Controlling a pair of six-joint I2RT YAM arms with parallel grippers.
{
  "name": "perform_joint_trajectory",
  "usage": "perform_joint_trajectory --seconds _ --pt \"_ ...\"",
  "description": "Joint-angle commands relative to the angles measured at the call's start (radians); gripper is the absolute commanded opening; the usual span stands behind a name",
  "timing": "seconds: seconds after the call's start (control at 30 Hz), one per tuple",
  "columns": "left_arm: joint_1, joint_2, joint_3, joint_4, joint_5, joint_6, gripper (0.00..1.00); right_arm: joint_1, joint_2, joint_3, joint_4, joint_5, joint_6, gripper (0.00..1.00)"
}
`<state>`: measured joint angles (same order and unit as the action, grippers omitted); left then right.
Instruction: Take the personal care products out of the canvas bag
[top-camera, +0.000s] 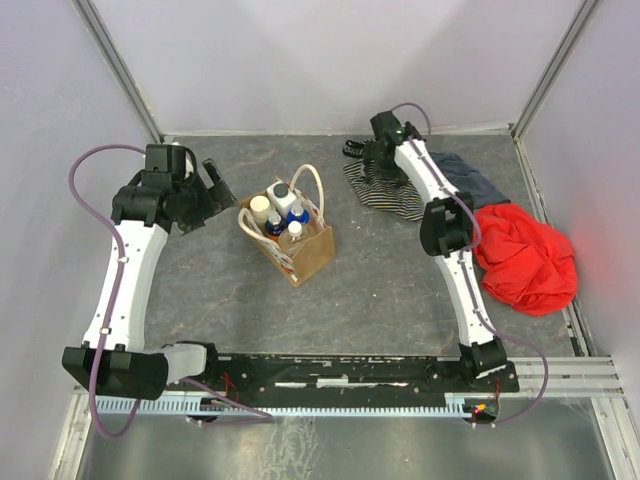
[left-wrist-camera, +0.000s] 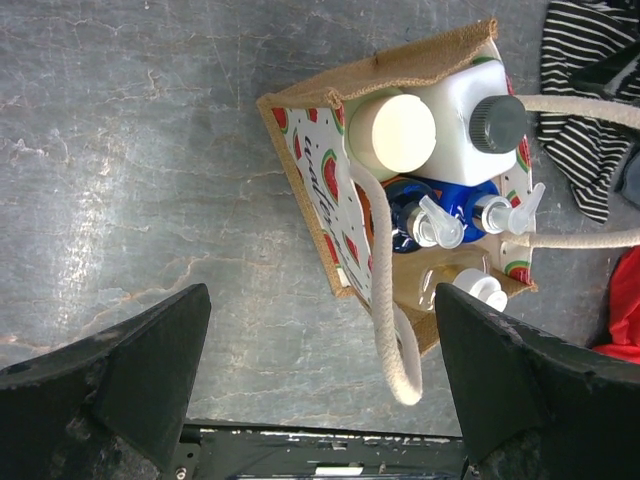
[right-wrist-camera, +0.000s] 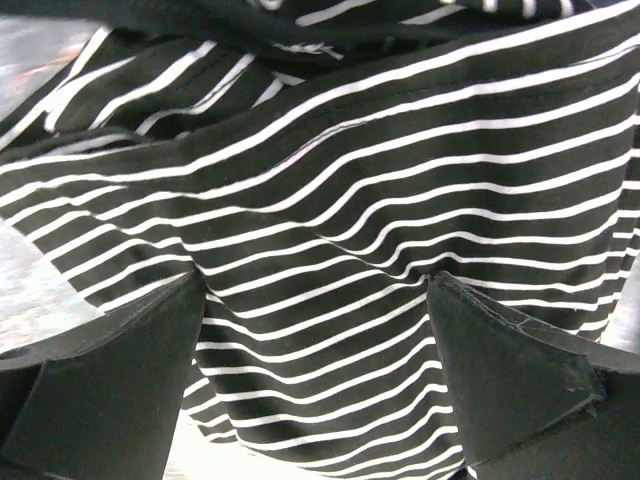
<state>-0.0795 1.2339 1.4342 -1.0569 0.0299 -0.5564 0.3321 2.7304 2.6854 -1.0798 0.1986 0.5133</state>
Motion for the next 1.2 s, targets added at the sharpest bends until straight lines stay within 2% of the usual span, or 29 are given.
perform_joint_trajectory --seconds 0.0,0.07,0.13,0.27,0.37,0.5,0.6,0.73,0.8,0.87,0.93,1.03,1.1,1.17 --pt "0.004 -0.02 0.059 -0.003 -0.025 0.027 0.99 -0.158 -0.054 -0.114 0.012 0.01 0.05 1.0" --pt "0.004 -0.013 0.057 -0.002 -0.019 0.03 0.99 -0.205 0.016 0.016 -0.081 0.012 0.023 1.0" --pt "0.005 -0.001 0.053 -0.002 -0.002 0.032 0.99 -0.258 0.028 0.035 -0.11 0.037 0.016 1.0" --pt "0.004 -0.005 0.041 -0.007 -0.003 0.033 0.99 -0.355 -0.08 -0.185 0.005 0.09 0.006 0.99" --pt "0.004 -0.013 0.034 -0.002 -0.018 0.032 0.99 -0.398 -0.117 -0.198 0.043 0.103 -0.013 1.0" --pt "0.004 -0.002 0.036 0.006 0.001 0.023 0.99 -0.383 -0.237 -0.243 0.147 0.054 -0.059 1.0" --pt "0.004 -0.011 0.034 0.008 -0.004 0.02 0.99 -0.33 -0.356 -0.239 0.169 0.05 -0.109 1.0" --pt "0.004 -0.043 0.023 0.048 0.009 0.023 0.99 -0.206 -0.553 -0.324 0.16 0.051 -0.213 1.0" --pt "0.003 -0.072 0.0 0.107 0.057 0.046 0.99 -0.098 -0.694 -0.436 0.166 0.177 -0.285 1.0" --pt "0.002 -0.111 -0.042 0.206 0.134 0.102 0.99 0.006 -0.829 -0.616 0.252 0.208 -0.34 1.0" --pt "0.002 -0.126 -0.069 0.26 0.137 0.123 0.99 0.06 -0.949 -0.721 0.268 0.131 -0.285 1.0" --pt "0.003 -0.077 -0.05 0.244 0.12 0.105 0.99 0.108 -1.131 -0.893 0.41 -0.131 -0.202 1.0" --pt "0.004 -0.028 -0.037 0.232 0.146 0.086 0.99 0.196 -1.181 -0.91 0.427 -0.175 -0.206 1.0" --pt "0.002 0.014 -0.03 0.241 0.187 0.074 0.99 0.265 -1.167 -0.865 0.381 -0.215 -0.219 1.0"
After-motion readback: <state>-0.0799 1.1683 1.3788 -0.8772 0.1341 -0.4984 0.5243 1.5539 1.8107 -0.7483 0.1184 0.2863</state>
